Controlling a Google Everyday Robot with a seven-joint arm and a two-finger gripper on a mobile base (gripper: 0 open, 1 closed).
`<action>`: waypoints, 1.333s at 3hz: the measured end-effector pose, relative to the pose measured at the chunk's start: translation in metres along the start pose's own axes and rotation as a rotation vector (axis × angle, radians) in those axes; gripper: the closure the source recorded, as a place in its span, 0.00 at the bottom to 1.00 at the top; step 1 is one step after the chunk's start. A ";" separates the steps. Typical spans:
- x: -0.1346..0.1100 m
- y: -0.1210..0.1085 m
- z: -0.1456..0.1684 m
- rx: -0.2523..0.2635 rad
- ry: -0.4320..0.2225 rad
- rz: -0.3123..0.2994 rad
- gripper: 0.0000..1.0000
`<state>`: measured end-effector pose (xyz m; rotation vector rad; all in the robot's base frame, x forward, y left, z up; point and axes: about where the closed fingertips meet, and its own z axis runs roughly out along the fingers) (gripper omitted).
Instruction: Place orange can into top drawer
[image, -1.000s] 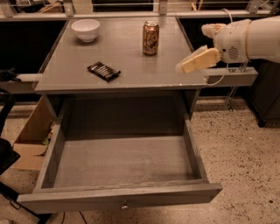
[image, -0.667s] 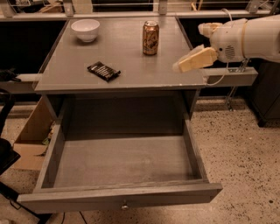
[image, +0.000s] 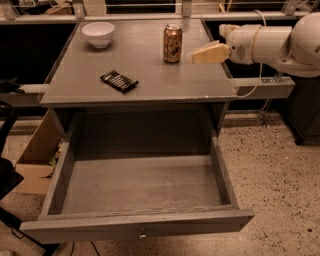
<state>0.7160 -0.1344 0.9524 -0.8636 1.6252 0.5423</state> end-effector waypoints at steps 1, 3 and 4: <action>0.005 -0.061 0.042 0.111 -0.116 0.086 0.00; 0.012 -0.100 0.092 0.161 -0.181 0.149 0.00; 0.018 -0.101 0.126 0.129 -0.188 0.174 0.00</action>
Offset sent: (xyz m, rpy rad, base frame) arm 0.1484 -0.0184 -0.0188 0.2611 -0.0793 -0.2350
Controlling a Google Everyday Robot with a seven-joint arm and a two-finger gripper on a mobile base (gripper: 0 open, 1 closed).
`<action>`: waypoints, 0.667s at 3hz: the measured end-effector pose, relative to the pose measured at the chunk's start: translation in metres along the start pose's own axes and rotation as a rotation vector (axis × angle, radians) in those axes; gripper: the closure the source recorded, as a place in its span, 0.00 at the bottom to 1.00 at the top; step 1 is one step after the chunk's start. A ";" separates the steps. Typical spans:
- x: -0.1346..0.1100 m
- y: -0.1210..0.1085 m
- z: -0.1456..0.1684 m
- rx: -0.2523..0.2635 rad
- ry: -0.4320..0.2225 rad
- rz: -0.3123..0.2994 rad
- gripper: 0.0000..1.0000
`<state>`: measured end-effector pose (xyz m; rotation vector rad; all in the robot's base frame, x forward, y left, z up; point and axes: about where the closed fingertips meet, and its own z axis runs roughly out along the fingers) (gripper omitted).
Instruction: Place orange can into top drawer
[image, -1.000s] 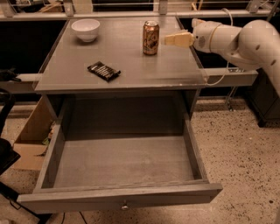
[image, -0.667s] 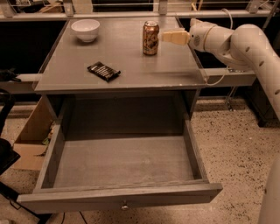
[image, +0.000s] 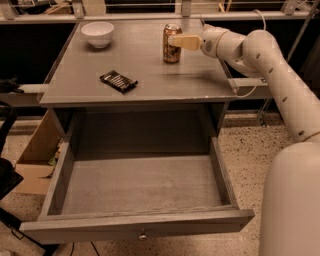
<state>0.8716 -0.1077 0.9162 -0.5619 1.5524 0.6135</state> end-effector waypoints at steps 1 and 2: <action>0.005 0.006 0.025 -0.033 0.009 0.004 0.00; 0.009 0.019 0.046 -0.069 0.035 0.007 0.03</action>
Offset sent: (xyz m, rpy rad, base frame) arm 0.0326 0.0479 -0.0108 -0.0064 0.0377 0.0766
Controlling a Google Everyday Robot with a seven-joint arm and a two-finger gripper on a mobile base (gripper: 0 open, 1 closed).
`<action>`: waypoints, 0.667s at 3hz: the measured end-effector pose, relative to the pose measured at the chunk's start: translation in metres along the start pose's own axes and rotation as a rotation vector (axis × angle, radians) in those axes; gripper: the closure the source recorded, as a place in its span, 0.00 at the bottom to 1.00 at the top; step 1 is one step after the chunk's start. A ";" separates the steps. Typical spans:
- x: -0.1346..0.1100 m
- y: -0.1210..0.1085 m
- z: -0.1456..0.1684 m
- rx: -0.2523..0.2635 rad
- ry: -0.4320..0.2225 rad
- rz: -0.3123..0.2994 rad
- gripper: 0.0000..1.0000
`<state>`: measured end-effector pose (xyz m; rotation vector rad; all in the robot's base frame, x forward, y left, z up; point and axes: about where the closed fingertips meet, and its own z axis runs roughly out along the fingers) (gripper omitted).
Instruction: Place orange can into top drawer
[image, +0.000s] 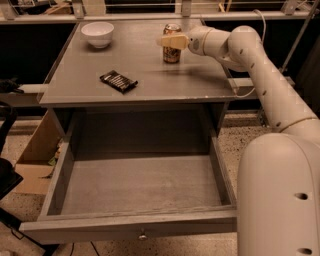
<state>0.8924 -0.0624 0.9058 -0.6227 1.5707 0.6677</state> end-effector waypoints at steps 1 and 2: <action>0.002 0.013 0.012 -0.029 0.031 -0.010 0.26; 0.002 0.013 0.013 -0.030 0.032 -0.010 0.50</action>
Offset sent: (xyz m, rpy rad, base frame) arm -0.0009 0.0148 -0.0016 -0.0221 0.0123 0.0265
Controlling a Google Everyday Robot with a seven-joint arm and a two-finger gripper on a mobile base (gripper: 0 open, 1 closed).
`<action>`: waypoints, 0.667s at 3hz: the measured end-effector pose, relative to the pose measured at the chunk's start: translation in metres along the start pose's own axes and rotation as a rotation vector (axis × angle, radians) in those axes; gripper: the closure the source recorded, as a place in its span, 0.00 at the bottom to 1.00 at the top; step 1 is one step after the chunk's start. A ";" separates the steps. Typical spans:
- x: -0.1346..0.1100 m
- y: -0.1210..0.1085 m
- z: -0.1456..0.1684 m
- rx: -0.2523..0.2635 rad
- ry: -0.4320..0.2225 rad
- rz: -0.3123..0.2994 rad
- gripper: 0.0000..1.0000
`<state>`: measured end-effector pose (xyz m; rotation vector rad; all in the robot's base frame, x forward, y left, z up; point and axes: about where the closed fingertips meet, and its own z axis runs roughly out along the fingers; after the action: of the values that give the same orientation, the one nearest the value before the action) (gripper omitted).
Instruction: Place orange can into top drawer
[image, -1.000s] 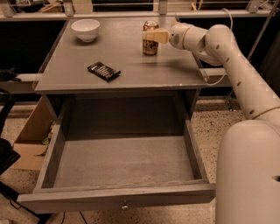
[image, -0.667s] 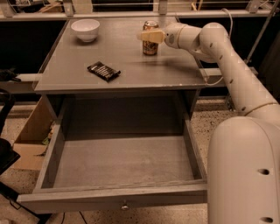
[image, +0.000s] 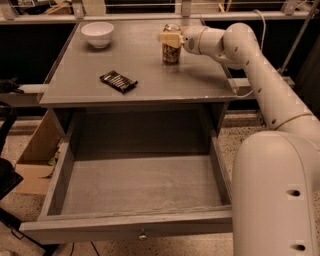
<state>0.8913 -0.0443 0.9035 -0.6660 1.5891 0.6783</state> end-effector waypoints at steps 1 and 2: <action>0.000 0.000 0.000 0.000 0.000 0.000 0.74; 0.000 0.000 0.000 0.000 0.000 0.000 0.96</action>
Offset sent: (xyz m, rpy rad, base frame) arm 0.0000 0.0000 0.0000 0.0000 0.0000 0.0000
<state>0.8913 -0.0442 0.9035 -0.6660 1.5891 0.6784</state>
